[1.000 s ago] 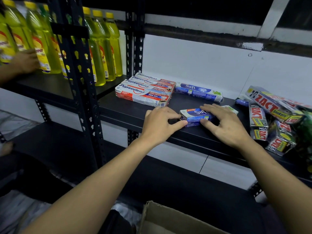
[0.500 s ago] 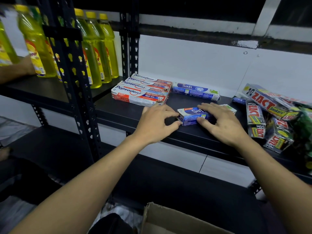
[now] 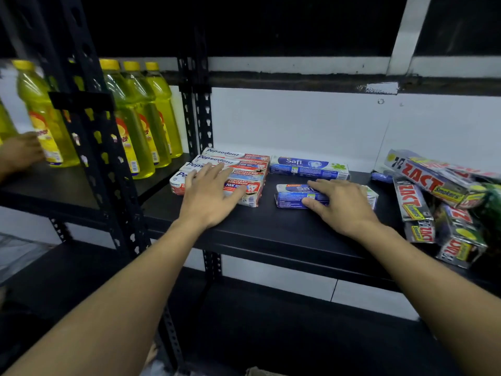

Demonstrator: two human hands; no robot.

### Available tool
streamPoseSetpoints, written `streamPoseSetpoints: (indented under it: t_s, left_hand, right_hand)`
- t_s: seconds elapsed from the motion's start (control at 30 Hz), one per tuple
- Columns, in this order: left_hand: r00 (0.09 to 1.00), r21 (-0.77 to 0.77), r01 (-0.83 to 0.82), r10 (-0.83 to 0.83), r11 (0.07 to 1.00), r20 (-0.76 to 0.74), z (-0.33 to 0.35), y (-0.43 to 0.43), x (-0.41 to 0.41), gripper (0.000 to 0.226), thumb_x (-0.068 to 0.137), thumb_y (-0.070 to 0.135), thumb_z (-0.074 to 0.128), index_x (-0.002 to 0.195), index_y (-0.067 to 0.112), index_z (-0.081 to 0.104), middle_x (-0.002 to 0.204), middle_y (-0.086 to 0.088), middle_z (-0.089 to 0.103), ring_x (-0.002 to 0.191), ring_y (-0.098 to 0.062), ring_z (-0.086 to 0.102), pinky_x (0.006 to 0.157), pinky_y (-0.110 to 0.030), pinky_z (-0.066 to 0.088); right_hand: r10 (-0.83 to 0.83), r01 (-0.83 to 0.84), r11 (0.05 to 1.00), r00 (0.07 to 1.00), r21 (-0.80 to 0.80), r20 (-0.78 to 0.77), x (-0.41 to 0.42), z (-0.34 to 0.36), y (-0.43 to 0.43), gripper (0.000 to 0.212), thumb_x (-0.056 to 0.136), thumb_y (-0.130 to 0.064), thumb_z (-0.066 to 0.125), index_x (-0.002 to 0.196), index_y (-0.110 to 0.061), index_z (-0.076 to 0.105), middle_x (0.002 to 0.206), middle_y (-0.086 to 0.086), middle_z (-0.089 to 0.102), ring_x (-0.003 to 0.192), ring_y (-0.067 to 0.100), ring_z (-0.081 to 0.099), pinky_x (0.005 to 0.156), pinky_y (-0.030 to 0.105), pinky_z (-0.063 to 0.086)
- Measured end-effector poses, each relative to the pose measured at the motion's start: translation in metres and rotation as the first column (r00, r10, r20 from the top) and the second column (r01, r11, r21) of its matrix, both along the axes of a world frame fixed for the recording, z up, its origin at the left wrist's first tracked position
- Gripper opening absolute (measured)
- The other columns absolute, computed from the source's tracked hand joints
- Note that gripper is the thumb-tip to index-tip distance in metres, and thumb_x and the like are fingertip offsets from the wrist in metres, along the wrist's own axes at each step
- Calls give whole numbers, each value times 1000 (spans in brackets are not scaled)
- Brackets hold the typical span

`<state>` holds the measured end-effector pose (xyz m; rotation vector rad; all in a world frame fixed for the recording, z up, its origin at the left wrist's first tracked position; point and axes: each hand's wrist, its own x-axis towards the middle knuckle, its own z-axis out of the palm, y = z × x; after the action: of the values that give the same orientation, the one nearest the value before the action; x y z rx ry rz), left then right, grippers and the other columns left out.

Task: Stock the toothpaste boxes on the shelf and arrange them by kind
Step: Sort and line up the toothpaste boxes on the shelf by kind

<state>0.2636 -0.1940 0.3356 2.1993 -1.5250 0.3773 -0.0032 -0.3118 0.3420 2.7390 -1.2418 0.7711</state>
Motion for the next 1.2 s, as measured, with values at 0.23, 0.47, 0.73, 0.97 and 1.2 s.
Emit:
streamPoseSetpoints:
  t_s: [0.23, 0.47, 0.73, 0.97, 1.2]
  left_hand:
    - [1000, 83, -2, 4, 997, -29, 0, -5, 3, 80, 89, 80, 16, 152, 35, 37, 163, 6, 25, 152, -17, 12, 122, -49, 1]
    - [999, 61, -1, 4, 998, -47, -1, -5, 4, 86, 85, 83, 14, 150, 34, 39, 162, 8, 28, 151, -16, 15, 122, -45, 0]
    - [999, 66, 0, 4, 998, -53, -1, -5, 5, 81, 88, 83, 20, 150, 35, 40, 162, 8, 28, 151, -15, 15, 121, -44, 1]
    - [999, 70, -12, 16, 997, -50, 0, -4, 4, 77, 90, 80, 23, 149, 35, 40, 161, 8, 29, 151, -15, 16, 122, -43, 1]
    - [999, 64, -9, 13, 998, -53, 0, -4, 4, 77, 89, 81, 22, 149, 35, 40, 161, 9, 30, 151, -14, 16, 121, -42, 1]
  right_hand:
    - [-141, 139, 987, 990, 83, 16, 49, 1, -26, 45, 93, -51, 57, 134, -32, 57, 149, 3, 45, 137, 31, 37, 111, 51, 25]
    - [-118, 119, 984, 993, 132, -13, 66, 2, -47, 45, 97, -53, 48, 140, -40, 51, 164, 3, 10, 150, 35, 5, 118, 57, 8]
    - [-374, 340, 908, 921, 245, 111, 23, 4, -48, 68, 84, -48, 63, 146, -34, 39, 163, 5, 12, 148, 34, 8, 117, 58, 8]
    - [-377, 274, 886, 896, 375, 236, 22, -3, -53, 63, 85, -36, 65, 140, -10, 47, 143, 19, 37, 128, 43, 42, 107, 42, 36]
    - [-347, 240, 904, 895, 353, 280, 22, -7, -55, 65, 89, -38, 66, 143, -10, 44, 150, 16, 32, 133, 40, 39, 110, 41, 36]
